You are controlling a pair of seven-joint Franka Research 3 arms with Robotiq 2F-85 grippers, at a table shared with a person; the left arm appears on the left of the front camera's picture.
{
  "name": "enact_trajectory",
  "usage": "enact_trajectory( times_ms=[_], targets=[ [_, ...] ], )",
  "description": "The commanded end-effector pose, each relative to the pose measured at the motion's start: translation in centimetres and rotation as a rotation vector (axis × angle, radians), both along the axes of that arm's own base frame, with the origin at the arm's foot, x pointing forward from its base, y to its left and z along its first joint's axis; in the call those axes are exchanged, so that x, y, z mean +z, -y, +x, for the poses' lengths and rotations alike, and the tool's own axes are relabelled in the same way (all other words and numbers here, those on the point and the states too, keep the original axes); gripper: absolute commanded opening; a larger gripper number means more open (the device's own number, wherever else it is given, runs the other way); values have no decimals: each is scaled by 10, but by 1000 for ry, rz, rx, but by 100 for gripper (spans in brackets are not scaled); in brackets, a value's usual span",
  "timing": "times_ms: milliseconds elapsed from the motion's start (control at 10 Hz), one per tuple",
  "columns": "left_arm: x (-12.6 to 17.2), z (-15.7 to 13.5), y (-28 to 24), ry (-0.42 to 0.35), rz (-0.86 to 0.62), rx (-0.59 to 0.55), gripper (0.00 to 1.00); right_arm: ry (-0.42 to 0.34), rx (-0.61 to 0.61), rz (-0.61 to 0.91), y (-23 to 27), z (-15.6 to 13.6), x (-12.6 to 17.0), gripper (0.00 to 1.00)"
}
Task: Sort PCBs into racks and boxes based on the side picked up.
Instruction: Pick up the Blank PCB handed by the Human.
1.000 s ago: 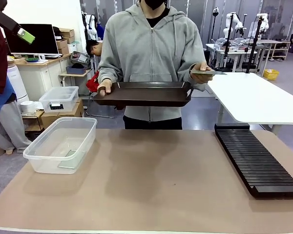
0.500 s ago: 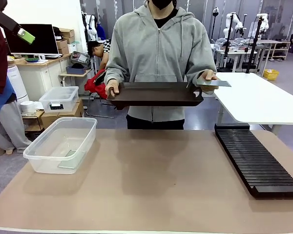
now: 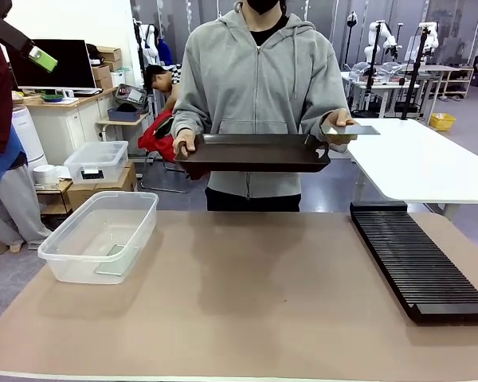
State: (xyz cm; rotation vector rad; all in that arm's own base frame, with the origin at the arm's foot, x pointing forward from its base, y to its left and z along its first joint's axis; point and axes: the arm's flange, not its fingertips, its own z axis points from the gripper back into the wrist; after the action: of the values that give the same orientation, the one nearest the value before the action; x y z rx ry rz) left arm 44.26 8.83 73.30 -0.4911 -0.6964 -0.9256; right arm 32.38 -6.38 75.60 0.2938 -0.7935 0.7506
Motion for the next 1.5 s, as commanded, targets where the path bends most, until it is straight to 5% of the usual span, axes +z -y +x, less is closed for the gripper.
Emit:
enact_trajectory(
  times_ms=[0, 400, 800, 1100, 1400],
  targets=[
    [1, 0, -1, 7, -2, 8, 100, -64, -28, 51, -11, 11, -4, 100],
    [1, 0, -1, 7, -2, 8, 100, -388, -22, 247, -14, 64, 4, 100],
    [1, 0, -1, 7, -2, 8, 100, -761, -63, 424, -1, 127, -34, 100],
    [1, 0, -1, 7, -2, 8, 100, -931, -79, 608, 6, 152, -89, 100],
    [1, 0, -1, 7, -2, 8, 100, -945, -109, 706, 4, 155, -138, 100]
  ],
)
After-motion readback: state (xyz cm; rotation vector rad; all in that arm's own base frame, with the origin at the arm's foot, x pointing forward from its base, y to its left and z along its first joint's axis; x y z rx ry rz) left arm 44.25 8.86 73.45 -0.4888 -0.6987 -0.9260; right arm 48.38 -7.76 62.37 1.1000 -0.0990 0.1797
